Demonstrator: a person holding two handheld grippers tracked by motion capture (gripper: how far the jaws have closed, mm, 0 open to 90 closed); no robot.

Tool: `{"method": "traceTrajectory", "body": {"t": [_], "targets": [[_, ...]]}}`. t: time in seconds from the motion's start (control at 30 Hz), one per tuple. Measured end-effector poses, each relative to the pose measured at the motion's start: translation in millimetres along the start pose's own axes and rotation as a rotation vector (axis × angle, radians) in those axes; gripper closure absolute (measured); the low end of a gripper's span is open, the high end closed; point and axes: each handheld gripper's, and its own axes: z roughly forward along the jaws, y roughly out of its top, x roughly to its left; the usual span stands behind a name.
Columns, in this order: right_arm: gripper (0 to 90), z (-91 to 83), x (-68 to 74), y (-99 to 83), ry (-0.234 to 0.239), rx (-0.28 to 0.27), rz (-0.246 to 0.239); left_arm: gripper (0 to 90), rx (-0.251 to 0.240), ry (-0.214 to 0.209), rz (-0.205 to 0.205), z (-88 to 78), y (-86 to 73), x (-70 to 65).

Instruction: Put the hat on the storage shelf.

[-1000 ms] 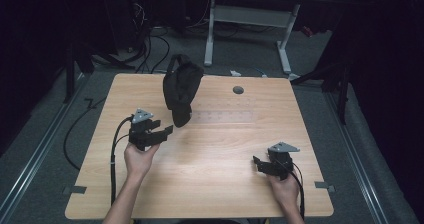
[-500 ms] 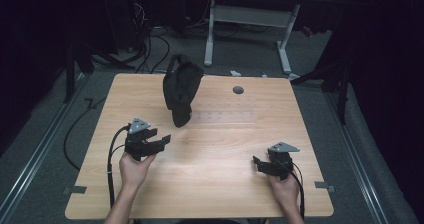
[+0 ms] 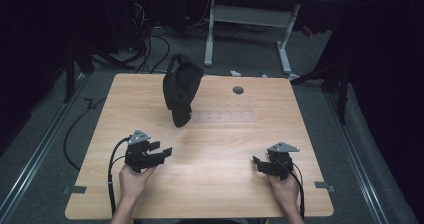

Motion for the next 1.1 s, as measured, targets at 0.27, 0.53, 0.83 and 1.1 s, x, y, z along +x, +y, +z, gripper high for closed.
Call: {"method": "traceTrajectory", "body": {"t": [0.27,0.53,0.83,1.1], "targets": [[31.0,0.1,0.3,0.1,0.008,-0.001,-0.010,35.8,0.030,0.024,0.055,3.2,-23.1,6.3],[31.0,0.3,0.6,0.2,0.009,-0.002,-0.012,34.4,0.008,0.095,0.112,11.0,-40.2,17.0],[31.0,0.3,1.3,0.2,0.010,-0.002,-0.011,33.9,-0.022,0.165,0.208,20.3,-59.6,24.5],[31.0,0.4,1.8,0.2,0.011,-0.002,-0.013,33.9,-0.025,0.167,0.201,20.3,-59.5,24.4]]}}
